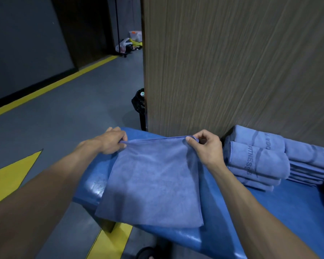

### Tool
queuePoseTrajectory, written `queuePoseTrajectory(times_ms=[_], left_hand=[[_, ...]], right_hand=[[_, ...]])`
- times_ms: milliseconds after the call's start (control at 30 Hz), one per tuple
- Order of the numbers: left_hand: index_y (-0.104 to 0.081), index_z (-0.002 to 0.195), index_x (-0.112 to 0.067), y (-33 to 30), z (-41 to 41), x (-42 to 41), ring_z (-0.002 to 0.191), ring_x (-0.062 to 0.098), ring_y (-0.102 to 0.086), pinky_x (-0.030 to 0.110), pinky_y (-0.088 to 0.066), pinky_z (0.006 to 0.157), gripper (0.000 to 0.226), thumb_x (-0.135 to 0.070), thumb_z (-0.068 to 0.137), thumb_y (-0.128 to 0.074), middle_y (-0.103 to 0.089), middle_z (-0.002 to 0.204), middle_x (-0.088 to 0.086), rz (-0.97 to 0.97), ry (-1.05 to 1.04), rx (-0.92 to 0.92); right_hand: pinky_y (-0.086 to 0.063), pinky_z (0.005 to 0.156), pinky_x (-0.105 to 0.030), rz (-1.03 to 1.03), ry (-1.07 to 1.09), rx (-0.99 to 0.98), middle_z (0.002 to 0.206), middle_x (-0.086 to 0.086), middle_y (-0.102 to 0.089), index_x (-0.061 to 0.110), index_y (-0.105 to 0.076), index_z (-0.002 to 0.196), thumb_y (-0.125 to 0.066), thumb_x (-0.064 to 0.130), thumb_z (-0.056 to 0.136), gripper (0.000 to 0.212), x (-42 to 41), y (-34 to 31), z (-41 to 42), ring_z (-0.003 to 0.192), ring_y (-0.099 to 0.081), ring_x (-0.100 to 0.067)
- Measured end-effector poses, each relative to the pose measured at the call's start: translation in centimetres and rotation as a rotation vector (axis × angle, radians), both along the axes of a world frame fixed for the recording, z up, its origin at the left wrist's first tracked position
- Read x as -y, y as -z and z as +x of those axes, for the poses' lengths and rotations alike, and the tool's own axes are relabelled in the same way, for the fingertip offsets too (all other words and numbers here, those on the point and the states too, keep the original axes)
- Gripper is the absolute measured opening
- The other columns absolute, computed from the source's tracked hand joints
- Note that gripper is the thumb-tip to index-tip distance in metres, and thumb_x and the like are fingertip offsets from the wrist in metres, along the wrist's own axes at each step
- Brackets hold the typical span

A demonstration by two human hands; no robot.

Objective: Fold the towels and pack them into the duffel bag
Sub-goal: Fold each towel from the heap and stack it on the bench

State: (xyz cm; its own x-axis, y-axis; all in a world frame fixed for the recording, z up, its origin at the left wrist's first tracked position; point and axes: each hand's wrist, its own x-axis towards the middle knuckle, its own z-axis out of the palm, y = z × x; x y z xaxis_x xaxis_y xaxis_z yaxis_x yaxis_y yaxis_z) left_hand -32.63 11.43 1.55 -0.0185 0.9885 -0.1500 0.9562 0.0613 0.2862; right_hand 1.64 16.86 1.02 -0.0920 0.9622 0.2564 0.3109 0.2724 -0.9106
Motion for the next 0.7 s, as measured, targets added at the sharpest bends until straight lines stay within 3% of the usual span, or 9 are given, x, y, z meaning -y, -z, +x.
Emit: queuePoseTrajectory(times_ms=[67,133,233,367,467,600,700], left_hand=[[-0.053,0.087,-0.03,-1.7,-0.4,2.1,0.098,0.02,-0.051,0.031,-0.04,0.083,0.019,-0.026,0.093,-0.07,-0.054,0.102,-0.003,0.032,0.008,0.089],[-0.063,0.083,-0.028,-3.9,-0.4,4.4,0.081,0.018,-0.061,0.034,-0.05,0.077,0.017,-0.026,0.086,-0.079,-0.066,0.088,-0.004,0.116,-0.028,0.249],[-0.073,0.082,-0.017,-7.4,0.5,8.2,0.065,0.01,-0.059,0.029,-0.047,0.069,0.012,-0.017,0.08,-0.085,-0.07,0.071,-0.005,0.246,-0.059,0.473],[-0.079,0.09,-0.015,-11.8,1.9,12.8,0.079,0.015,-0.071,0.031,-0.055,0.077,0.005,-0.013,0.085,-0.079,-0.078,0.085,0.0,0.361,-0.03,0.559],[-0.08,0.093,-0.011,-14.8,2.8,15.9,0.083,0.012,-0.072,0.021,-0.056,0.075,0.01,-0.01,0.09,-0.07,-0.079,0.092,0.006,0.361,0.035,0.69],[-0.075,0.107,-0.002,-17.5,3.3,17.6,0.09,0.013,-0.072,0.024,-0.057,0.081,0.023,-0.015,0.093,-0.064,-0.078,0.1,0.008,0.32,0.118,0.723],[-0.077,0.099,-0.006,-17.4,3.1,16.5,0.074,0.012,-0.066,0.022,-0.054,0.07,0.017,-0.016,0.095,-0.064,-0.077,0.088,0.001,0.297,0.092,0.644]], right_hand=[[-0.045,0.059,-0.024,0.013,-0.01,-0.055,0.065,0.006,-0.063,0.015,-0.064,0.067,-0.083,0.021,0.081,0.024,0.9,-1.5,0.3,0.061,-0.053,-0.006],[-0.044,0.061,-0.027,0.017,-0.043,-0.126,0.067,0.001,-0.063,0.013,-0.065,0.067,-0.084,0.02,0.081,0.025,2.1,-3.3,0.8,0.064,-0.053,-0.008],[-0.042,0.058,-0.021,0.021,-0.084,-0.191,0.064,0.006,-0.062,0.013,-0.065,0.067,-0.085,0.018,0.08,0.025,4.3,-6.4,2.1,0.062,-0.052,-0.005],[-0.039,0.057,-0.018,-0.002,-0.199,-0.248,0.066,0.003,-0.063,0.008,-0.067,0.07,-0.086,0.018,0.079,0.023,6.8,-10.3,4.6,0.064,-0.052,-0.005],[-0.039,0.059,-0.021,-0.102,-0.376,-0.327,0.069,-0.002,-0.062,0.015,-0.066,0.07,-0.084,0.03,0.072,0.023,8.3,-12.9,6.7,0.066,-0.052,-0.011],[-0.044,0.056,-0.018,-0.236,-0.524,-0.432,0.063,0.001,-0.053,0.017,-0.063,0.064,-0.074,0.023,0.077,0.018,9.2,-15.2,8.7,0.057,-0.05,-0.007],[-0.042,0.058,-0.021,-0.249,-0.515,-0.373,0.069,-0.004,-0.043,0.014,-0.064,0.075,-0.082,0.032,0.072,0.025,8.8,-15.0,8.7,0.06,-0.042,-0.01]])
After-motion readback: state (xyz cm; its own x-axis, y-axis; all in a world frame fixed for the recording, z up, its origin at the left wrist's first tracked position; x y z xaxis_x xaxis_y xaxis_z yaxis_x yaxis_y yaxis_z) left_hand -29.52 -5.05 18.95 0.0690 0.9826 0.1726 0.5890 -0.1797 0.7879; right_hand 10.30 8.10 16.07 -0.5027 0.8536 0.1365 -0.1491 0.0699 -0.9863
